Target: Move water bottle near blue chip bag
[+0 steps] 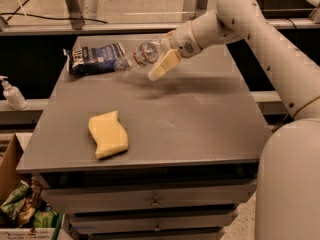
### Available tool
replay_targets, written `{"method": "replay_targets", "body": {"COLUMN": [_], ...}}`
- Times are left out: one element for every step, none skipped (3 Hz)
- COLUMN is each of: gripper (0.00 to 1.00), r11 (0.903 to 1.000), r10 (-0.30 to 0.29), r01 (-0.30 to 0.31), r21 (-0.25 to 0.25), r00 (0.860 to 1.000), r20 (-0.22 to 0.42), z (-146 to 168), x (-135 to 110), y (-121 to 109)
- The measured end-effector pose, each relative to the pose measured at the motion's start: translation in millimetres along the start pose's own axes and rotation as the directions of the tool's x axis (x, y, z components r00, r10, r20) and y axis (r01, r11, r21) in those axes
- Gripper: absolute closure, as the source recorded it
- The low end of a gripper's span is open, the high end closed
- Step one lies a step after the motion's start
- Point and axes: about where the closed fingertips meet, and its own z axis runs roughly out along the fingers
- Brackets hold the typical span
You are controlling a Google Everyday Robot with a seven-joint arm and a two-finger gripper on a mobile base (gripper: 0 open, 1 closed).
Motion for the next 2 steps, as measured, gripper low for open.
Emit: {"method": "replay_targets", "body": {"gripper": [0.00,0.00], "r11": [0.9984,0.9922], "r10": [-0.056,-0.125], "r01": [0.055,0.123], "r21": [-0.009,-0.021], "r00": [0.995,0.977], "r20": [-0.081,-0.173], "z": [-2.3,-6.4], "x": [8.0,14.2], "y": [4.2,6.7]}}
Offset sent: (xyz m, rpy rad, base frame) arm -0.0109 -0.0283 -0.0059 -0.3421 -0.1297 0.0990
